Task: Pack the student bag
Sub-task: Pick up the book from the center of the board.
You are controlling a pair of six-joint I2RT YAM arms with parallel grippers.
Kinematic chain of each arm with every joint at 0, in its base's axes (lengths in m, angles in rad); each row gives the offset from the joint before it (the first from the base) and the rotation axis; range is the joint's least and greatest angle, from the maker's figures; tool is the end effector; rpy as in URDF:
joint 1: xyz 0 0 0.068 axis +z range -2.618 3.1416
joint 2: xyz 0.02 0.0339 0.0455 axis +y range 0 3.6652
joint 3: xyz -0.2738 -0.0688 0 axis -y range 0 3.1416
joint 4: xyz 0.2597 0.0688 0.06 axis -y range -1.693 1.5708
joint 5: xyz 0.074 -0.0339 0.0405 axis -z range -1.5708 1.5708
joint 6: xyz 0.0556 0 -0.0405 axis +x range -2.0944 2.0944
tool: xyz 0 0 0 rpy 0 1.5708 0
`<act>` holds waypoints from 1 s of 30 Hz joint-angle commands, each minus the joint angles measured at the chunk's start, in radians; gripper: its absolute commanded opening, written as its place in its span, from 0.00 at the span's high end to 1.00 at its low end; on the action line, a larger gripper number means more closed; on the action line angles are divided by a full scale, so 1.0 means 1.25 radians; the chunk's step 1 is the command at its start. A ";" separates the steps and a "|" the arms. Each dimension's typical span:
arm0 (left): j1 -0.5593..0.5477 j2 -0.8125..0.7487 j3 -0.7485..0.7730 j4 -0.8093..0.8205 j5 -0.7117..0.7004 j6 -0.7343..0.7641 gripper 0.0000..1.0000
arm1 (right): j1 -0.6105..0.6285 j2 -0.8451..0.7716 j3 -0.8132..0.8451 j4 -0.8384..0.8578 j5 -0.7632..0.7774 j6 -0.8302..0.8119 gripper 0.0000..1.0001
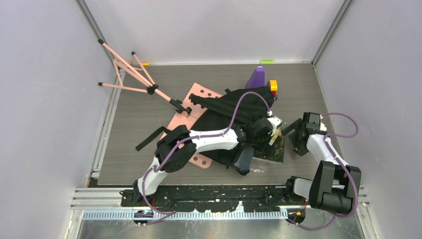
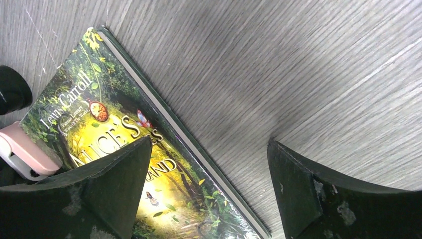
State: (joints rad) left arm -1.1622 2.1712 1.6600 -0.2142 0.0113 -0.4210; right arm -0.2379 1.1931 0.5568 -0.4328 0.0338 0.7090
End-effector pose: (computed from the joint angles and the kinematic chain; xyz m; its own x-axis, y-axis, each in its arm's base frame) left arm 0.2090 -0.4843 0.1787 -0.6170 0.3965 -0.6798 0.7328 0.6043 -0.3126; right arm 0.2191 -0.0551 0.1483 -0.4831 0.7867 -0.3843 0.7455 0.5998 0.2906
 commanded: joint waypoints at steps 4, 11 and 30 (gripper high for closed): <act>0.108 -0.004 -0.085 -0.092 -0.069 -0.050 0.11 | -0.004 -0.012 0.018 -0.029 0.029 -0.008 0.07; 0.121 -0.018 -0.109 -0.130 -0.151 -0.055 0.08 | -0.004 -0.004 0.009 -0.027 0.016 -0.008 0.07; 0.132 0.032 -0.120 -0.082 -0.053 -0.168 0.03 | -0.003 0.036 -0.009 0.005 -0.038 -0.006 0.08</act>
State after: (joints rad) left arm -1.1015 2.1307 1.5429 -0.1581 -0.0166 -0.4877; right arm -0.2394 1.2003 0.5602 -0.4458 0.0303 0.7082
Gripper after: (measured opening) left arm 0.969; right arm 0.923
